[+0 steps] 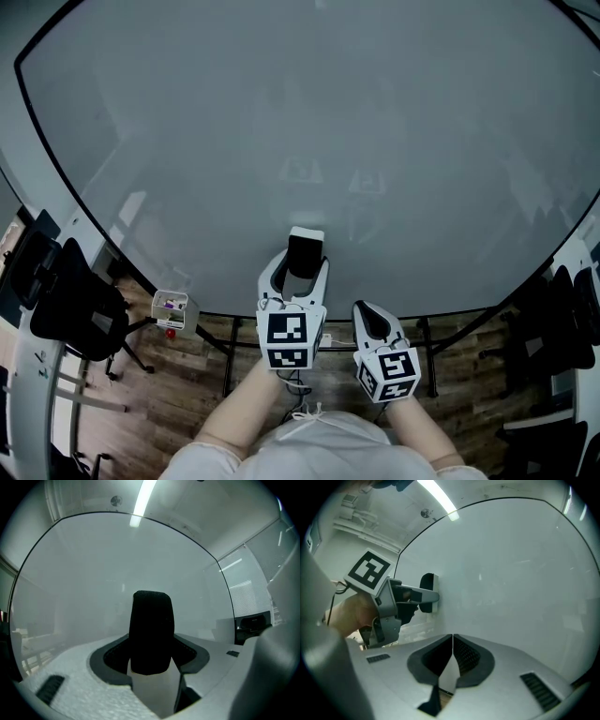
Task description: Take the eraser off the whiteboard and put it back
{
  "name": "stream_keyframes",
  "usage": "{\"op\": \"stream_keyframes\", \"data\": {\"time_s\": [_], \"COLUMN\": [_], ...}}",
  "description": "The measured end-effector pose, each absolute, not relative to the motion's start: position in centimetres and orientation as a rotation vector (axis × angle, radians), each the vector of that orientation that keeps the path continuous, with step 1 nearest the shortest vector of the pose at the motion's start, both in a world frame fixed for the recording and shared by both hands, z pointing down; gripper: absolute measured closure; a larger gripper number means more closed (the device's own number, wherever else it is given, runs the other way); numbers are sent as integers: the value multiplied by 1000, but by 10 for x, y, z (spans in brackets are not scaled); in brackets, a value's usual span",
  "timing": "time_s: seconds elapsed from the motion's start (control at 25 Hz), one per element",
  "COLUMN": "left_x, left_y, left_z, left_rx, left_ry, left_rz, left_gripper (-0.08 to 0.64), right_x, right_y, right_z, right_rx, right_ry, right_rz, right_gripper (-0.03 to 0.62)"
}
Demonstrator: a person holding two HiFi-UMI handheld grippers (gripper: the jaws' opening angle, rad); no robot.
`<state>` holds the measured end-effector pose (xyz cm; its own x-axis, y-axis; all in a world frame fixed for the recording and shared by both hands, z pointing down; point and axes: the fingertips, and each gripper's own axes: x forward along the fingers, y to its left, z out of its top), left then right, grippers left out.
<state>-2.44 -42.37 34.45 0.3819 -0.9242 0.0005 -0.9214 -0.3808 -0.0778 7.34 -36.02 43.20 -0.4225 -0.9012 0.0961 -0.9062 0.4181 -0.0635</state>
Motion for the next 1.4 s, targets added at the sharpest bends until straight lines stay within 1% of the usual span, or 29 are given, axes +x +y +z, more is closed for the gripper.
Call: {"op": "stream_keyframes", "data": {"time_s": [0.44,0.72,1.0,1.16,1.2,1.28,1.4], "left_x": [-24,-22,-30,-34,-34,-35,-39], "left_y": [-429,-426,-396,-373,-368,-360,-351], "left_z": [345,346,338,352,362,384,412], "left_rx": [-2467,-2497,-2468,-2452,-2465,-2495,-2545], "left_ry": [1789,1759,1733,1711,1711,1724,1755], "left_rz": [-56,-70,-46,-109,-129,-170,-194], "left_gripper": [302,298,291,293,301,371,425], "right_x": [80,78,73,66,66,63,56], "right_y": [-364,-358,-346,-339,-337,-333,-327], "right_z": [437,437,442,447,448,448,447], "right_rx": [1656,1644,1619,1602,1601,1591,1553], "right_ry": [-2605,-2609,-2608,-2607,-2606,-2618,-2671], "right_rz": [184,186,190,206,208,211,213], "right_gripper": [565,565,565,565,565,565,565]}}
